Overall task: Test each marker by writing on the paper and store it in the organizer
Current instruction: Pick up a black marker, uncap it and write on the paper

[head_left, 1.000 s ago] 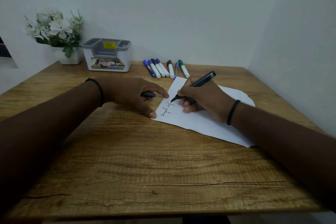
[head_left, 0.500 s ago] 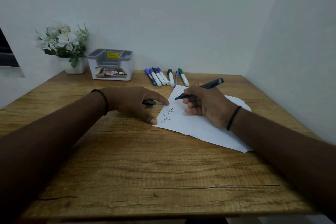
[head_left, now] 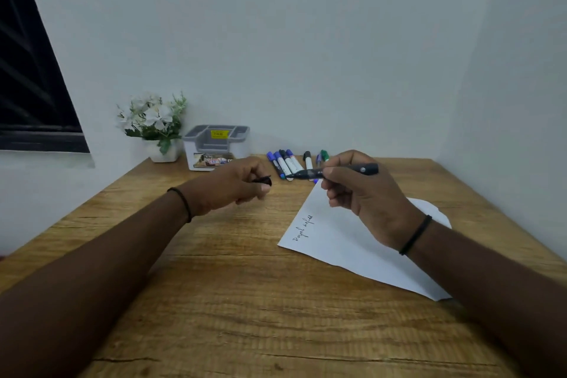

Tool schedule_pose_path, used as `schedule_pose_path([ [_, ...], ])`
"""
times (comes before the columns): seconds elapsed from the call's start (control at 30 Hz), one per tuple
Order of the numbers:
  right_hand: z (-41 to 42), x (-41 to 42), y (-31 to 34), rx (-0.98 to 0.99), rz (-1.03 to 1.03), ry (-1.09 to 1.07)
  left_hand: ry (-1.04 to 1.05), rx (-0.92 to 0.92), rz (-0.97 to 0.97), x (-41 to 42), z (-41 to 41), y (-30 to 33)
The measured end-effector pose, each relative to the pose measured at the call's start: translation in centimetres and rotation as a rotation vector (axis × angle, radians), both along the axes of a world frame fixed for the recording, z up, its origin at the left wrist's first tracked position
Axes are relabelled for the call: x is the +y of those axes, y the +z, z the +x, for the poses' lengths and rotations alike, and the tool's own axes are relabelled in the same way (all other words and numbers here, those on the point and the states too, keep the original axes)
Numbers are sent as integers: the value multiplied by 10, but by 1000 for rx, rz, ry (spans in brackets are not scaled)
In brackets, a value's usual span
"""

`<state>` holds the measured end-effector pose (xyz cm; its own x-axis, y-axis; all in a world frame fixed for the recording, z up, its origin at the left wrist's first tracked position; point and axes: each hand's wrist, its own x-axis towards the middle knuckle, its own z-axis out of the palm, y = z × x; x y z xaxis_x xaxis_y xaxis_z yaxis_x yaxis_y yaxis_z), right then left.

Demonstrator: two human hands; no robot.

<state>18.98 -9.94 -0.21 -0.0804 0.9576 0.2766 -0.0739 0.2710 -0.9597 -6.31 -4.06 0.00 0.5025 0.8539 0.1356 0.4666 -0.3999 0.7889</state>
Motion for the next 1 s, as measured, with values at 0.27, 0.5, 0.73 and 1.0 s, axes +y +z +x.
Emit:
schedule_pose_path([
  [0.27,1,1,-5,-8,-54,65,-97,-151,-43,-1,7,-3],
  [0.5,1,0,-5,-37,-62,69,-105,-156,-72,-2,8,-3],
  [0.73,1,0,-7,-132,-76,121,-115,-143,-85,-8,15,-1],
  [1.0,-1,-2,-5,-115,-52,158,-71,-220,-31,-11,20,0],
])
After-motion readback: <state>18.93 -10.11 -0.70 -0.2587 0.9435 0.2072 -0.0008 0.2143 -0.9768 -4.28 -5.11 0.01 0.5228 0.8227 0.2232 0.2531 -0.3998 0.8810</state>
